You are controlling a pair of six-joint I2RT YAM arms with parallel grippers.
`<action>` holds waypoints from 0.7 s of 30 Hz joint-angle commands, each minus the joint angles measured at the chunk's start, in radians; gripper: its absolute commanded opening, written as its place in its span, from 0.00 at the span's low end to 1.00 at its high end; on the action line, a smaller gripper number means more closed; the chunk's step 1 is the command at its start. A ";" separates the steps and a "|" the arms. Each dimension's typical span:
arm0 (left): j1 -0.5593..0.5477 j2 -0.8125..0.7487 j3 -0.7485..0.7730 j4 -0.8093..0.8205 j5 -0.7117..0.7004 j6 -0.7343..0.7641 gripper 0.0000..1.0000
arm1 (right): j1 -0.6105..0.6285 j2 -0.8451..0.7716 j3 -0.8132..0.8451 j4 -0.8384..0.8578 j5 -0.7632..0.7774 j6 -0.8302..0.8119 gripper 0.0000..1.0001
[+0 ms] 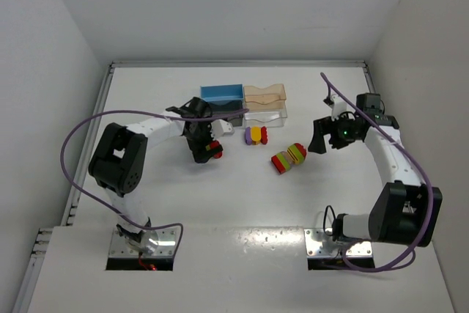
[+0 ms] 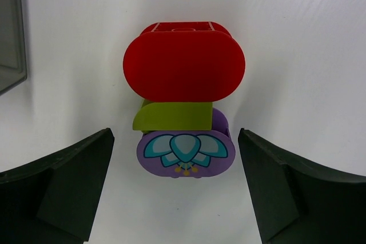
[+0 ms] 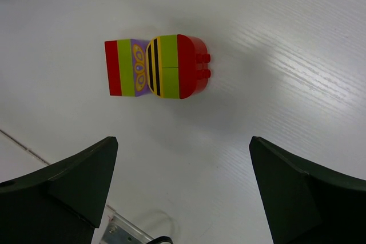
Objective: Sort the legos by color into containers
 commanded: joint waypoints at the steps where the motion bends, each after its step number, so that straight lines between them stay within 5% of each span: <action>1: 0.002 0.006 -0.017 0.023 0.003 0.028 0.95 | -0.007 0.004 0.049 0.017 -0.028 -0.012 0.99; 13: 0.031 0.002 -0.057 0.035 0.018 0.039 0.58 | 0.005 0.070 0.099 0.006 -0.087 -0.012 0.99; 21: 0.042 -0.282 -0.103 0.105 0.219 -0.117 0.45 | 0.039 0.125 0.120 0.038 -0.360 0.168 0.98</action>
